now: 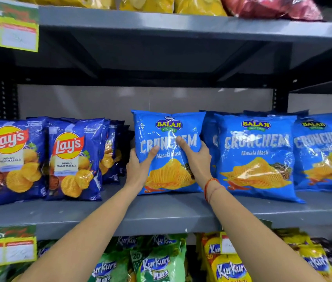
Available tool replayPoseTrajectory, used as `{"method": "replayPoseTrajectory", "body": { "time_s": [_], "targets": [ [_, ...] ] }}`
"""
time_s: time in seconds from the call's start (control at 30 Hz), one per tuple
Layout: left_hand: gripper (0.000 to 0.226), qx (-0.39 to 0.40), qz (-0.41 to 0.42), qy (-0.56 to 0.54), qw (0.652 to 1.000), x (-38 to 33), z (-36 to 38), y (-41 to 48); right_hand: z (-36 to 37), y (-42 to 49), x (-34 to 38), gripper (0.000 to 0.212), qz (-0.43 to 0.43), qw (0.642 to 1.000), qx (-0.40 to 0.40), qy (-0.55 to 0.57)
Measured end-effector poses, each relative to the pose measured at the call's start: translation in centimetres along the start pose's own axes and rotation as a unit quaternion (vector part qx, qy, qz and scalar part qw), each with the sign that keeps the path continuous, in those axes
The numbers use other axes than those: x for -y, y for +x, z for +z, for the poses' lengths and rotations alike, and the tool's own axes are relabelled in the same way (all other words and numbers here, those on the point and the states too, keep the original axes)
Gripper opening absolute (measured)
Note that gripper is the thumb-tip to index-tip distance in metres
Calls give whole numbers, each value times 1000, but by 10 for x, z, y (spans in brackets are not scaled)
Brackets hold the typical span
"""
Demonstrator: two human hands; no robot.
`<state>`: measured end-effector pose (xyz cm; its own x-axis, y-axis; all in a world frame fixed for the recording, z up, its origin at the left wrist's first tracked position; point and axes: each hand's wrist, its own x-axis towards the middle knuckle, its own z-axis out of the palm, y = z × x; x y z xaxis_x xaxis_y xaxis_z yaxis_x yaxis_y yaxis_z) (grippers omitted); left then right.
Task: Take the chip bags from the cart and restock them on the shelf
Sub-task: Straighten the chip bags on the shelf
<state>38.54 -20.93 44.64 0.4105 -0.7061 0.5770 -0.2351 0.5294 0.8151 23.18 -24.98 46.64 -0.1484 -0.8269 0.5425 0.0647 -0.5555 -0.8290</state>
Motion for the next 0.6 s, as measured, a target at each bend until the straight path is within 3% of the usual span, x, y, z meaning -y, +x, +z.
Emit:
{"method": "replayPoseTrajectory", "body": {
  "time_s": [0.1,0.2,0.27,0.33,0.47,0.6],
  "targets": [
    [72,-6,1,20,1000,-3,0,-2,-3,-6,4,66,5,1000,-18,-15],
    [73,-97,80,86,988,-10,-1,-5,-13,-13,11,87,-22,997,-47,-55],
    [61,-147,178,125,965,-20,5,-12,-28,-18,20,82,-66,993,-63,-75],
    [52,-150,256,138,945,-34,21,-24,-48,-23,31,68,-113,986,-74,-93],
    [45,-27,334,137,932,-58,81,-52,-96,-26,48,47,-209,956,-146,-148],
    [49,95,277,122,948,-63,144,-69,-152,-9,52,53,-201,916,-258,-233]
  ]
}}
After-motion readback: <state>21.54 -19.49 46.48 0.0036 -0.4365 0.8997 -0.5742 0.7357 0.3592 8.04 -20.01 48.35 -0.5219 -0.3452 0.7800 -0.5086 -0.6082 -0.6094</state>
